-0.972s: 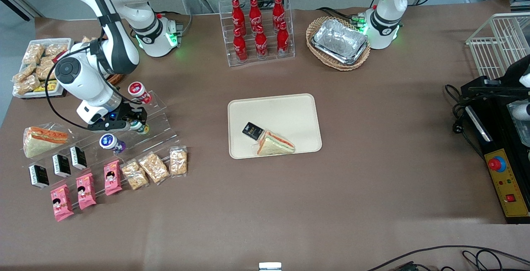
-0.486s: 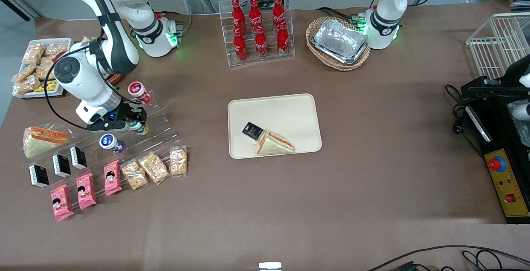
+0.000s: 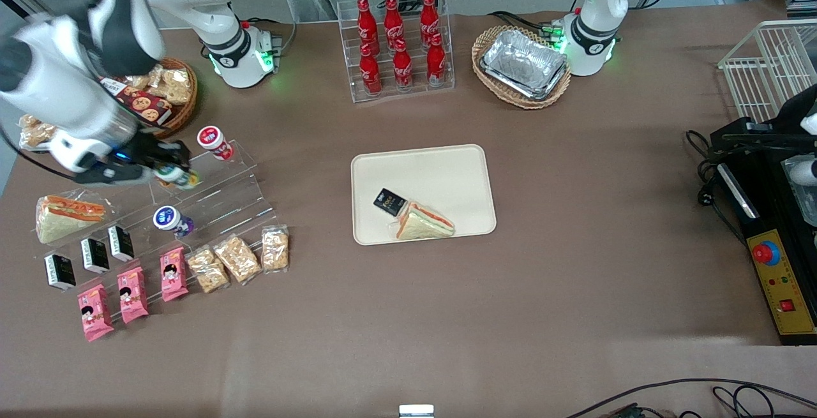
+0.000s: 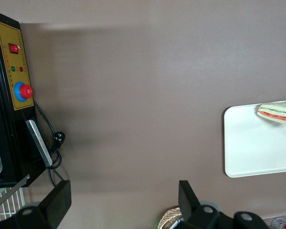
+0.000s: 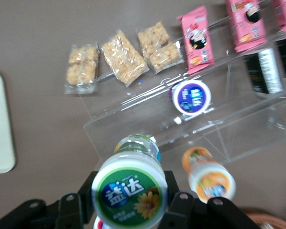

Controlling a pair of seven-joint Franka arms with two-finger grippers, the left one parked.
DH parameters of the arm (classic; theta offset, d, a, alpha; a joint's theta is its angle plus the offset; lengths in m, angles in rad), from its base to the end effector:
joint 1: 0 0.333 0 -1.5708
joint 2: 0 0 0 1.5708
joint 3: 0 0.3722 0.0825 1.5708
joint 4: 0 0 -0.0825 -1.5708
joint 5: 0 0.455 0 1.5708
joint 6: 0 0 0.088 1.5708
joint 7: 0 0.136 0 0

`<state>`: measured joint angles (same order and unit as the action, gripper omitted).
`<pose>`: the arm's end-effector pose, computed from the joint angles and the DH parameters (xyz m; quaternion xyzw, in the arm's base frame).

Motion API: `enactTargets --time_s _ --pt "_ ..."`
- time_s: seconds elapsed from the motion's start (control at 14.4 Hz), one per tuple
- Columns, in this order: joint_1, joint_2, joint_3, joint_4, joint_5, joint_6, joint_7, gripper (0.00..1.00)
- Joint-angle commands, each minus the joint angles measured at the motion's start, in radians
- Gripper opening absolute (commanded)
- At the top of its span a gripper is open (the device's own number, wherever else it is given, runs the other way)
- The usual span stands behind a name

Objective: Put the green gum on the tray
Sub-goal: 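Lift the green gum bottle up out of the rack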

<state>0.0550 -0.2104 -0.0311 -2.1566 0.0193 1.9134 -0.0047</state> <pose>0.5398 0.0142 0.4853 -0.9997 -0.0113 0.0166 0.0121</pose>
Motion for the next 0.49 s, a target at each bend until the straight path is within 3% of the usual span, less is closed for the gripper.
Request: enactTargets --time_s 0.0,0.21,0.42 --pt "-0.009 0.054 -0.001 0.24 0.01 -0.207 -0.008 0.05" --pt "-0.01 0.062 -0.001 0.342 0.013 -0.304 0.0 0.05" --pt "-0.01 0.062 -0.003 0.353 0.014 -0.309 0.002 0.05"
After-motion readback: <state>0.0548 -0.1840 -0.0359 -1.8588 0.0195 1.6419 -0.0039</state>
